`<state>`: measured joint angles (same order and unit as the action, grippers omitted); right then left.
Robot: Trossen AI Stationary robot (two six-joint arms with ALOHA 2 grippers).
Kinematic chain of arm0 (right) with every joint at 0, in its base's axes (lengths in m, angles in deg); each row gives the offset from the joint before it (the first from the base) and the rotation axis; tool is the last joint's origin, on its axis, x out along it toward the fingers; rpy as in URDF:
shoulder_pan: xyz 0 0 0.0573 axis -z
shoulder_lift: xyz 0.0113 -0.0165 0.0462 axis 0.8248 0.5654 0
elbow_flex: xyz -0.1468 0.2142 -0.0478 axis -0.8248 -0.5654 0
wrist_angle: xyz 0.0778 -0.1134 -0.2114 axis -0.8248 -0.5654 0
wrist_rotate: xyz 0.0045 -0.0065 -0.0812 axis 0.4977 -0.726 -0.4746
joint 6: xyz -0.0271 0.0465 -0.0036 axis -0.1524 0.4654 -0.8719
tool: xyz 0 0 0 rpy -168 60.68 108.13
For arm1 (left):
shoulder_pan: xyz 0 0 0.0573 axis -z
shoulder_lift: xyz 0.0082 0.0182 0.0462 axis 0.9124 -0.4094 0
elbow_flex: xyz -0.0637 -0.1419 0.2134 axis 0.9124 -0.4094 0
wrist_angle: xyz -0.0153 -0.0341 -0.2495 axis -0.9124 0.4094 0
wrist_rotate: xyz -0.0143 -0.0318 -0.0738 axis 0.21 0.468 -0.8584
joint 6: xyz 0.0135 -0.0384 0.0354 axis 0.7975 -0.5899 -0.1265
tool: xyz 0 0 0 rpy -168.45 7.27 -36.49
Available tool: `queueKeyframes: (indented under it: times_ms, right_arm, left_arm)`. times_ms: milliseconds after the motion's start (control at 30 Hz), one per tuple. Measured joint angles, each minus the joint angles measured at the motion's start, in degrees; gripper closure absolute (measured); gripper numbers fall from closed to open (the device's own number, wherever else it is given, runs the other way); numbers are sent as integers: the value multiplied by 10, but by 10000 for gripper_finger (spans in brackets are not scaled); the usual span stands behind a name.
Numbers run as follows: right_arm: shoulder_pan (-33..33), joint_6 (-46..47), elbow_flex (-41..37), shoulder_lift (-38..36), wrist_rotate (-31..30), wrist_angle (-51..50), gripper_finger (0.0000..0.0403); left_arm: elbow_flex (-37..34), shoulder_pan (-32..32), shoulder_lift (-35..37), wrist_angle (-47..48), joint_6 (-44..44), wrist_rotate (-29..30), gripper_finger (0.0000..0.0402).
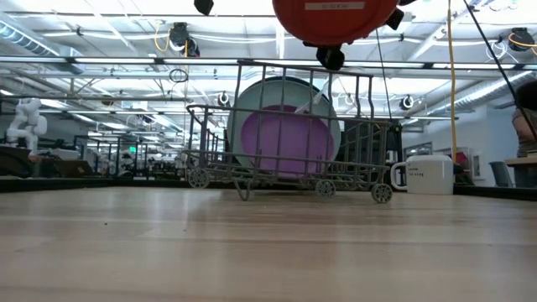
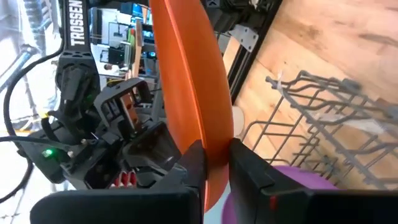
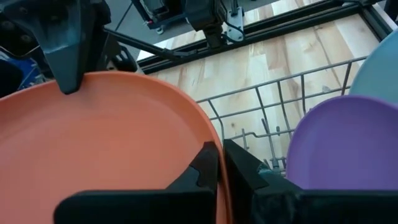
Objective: Sort dishes
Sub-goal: Put the orange plate into the dish rack
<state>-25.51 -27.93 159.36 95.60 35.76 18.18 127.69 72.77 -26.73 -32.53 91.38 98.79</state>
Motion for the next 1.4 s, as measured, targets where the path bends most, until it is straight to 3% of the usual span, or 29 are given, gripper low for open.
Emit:
queueKeyframes:
  times_ms: [500,767,1033,1400]
  right_arm:
    - [-1,-6,0,1,-4,15,389]
    - [-1,-24,0,3,-36,34,361]
    - [3,-88,-1,-11,-94,79,359]
    - [12,-127,-2,-58,-112,149,358]
  left_arm:
    - [0,3,0,30,-36,8,389]
    - [1,3,0,77,-74,18,392]
    - [2,0,1,132,-122,23,401]
    - [4,-3,2,149,-158,13,400]
